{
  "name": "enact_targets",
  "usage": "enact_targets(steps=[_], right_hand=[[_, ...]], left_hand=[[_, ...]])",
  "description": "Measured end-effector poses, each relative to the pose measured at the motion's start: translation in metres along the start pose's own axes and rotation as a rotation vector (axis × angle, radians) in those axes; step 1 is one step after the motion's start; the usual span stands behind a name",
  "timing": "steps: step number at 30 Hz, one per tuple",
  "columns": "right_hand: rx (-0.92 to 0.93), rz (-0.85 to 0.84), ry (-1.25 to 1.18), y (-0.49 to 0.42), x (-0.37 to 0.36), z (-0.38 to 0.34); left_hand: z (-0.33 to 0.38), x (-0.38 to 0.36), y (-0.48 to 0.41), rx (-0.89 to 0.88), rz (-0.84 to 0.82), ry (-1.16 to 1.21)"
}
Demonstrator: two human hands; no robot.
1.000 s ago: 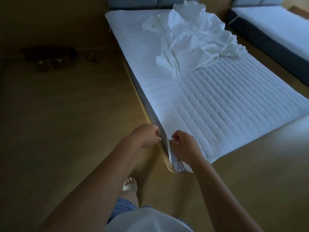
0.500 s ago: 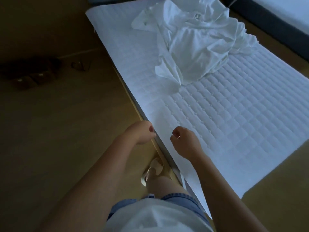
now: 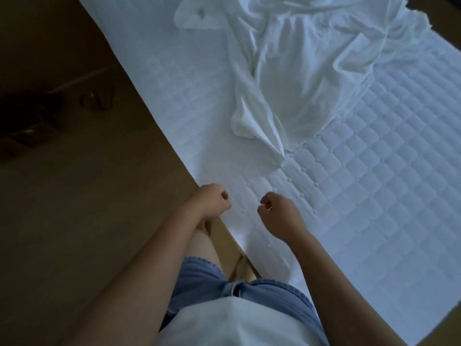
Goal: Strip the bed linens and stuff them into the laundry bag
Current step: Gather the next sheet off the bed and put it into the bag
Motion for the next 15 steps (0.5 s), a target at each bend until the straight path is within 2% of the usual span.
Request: enact_targets(steps=[4,7,11,15], right_hand=[[-0.122,0.001,-0.015,-0.078,-0.002,-0.001],[-0.221,0.034,0.002,-0.132,-0.001,-0.003],[-0.191,0.12,0.136,-0.217,-0.004,-0.01],[-0.236,0.035,0.181,-0.298,-0.045,0.001]], left_hand=[[0.016,0.032,-0.093,-0.029,-0.052,-0.029],[0.016,0.037,-0.158,-0.011,-0.204,-0.14],[0.009,0.037,-0.229,-0.003,-0.331,-0.196],[-0.018,0.028,-0.28,0.025,-0.346,-0.153]])
Point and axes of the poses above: each hand's wrist, its own y-axis away from the middle knuckle, its own x-axis out of the back of the hand, z = x × y, the point moved 10 cm from there along -y, towards the middle knuckle, and after that the axes turned 11 degrees about y, right-handed, at the moved point
